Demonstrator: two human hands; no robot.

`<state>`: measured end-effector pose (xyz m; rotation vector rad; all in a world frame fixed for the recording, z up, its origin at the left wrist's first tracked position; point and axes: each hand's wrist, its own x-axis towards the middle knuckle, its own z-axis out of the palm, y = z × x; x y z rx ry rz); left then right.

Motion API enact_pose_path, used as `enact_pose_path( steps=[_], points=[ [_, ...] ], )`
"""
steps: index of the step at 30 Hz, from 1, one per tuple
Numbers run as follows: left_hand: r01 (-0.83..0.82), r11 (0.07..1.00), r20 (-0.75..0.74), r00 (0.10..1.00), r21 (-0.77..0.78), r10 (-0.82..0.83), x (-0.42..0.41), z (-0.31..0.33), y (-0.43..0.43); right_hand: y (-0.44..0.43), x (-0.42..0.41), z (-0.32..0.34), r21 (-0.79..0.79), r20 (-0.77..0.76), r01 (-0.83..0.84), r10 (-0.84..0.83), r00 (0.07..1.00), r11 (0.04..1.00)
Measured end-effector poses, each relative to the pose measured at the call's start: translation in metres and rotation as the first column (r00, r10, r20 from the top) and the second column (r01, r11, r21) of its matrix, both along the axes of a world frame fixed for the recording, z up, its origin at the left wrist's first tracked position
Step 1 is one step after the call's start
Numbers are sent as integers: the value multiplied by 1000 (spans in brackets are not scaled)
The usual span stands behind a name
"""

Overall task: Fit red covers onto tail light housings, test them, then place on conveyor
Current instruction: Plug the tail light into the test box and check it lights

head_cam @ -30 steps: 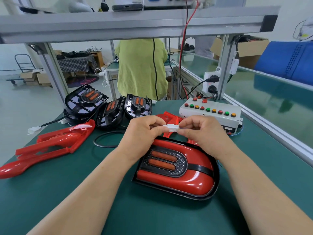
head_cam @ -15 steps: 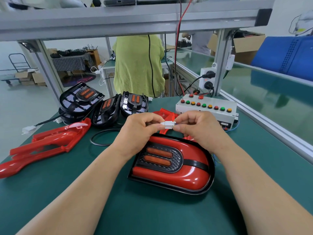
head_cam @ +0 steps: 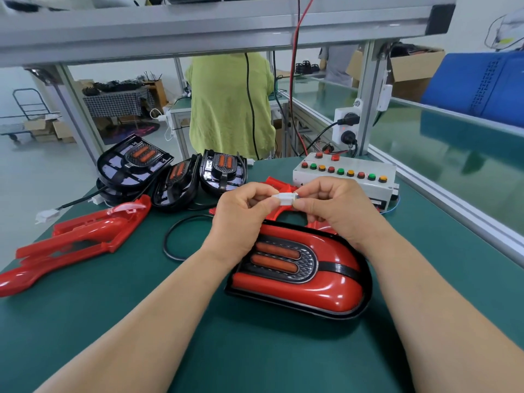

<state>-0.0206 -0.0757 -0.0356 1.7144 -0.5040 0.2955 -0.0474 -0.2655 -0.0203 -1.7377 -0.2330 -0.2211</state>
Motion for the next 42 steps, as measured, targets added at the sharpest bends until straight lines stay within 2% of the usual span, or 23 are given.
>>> enact_pose_path(
  steps=[4,7,12,15,18,21,24,27,30,32,38,42],
  points=[
    [-26,998,-4,1000,-54,25,-4,-2,-25,-14,0,4,48,-6,26,-26,1000,999],
    [1,999,-4,1000,-37,-2,-1,-1,-36,-27,-1,4,96,-27,32,-30,999,995],
    [99,988,-40,995,120,-95,13,4,-34,-33,-4,2,82,-132,-32,43,990,996],
    [145,970,-136,984,197,-119,29,13,-30,-33,-2,0,47,-191,40,-30,981,998],
    [89,950,-182,983,299,-34,52,19,-34,-35,1,-3,12,-237,93,-87,968,996],
    [45,851,-33,999,523,-32,73,21,-50,-33,5,-6,-14,-233,98,-98,967,995],
    [-26,668,65,997,743,-34,96,18,-69,-33,7,-8,-14,-227,91,-92,970,996],
    [-42,529,46,999,847,6,111,17,-87,-35,8,-9,-4,-227,85,-84,970,996],
    [-51,452,43,999,891,28,119,18,-95,-36,8,-11,22,-230,68,-61,971,997],
    [-54,445,42,998,894,37,123,16,-95,-36,9,-12,24,-225,64,-57,973,998],
    [-61,531,42,998,845,47,129,9,-94,-36,11,-13,8,-195,78,-75,978,997],
    [-62,529,47,998,846,42,132,5,-93,-37,11,-13,12,-198,75,-71,978,997]
  ],
)
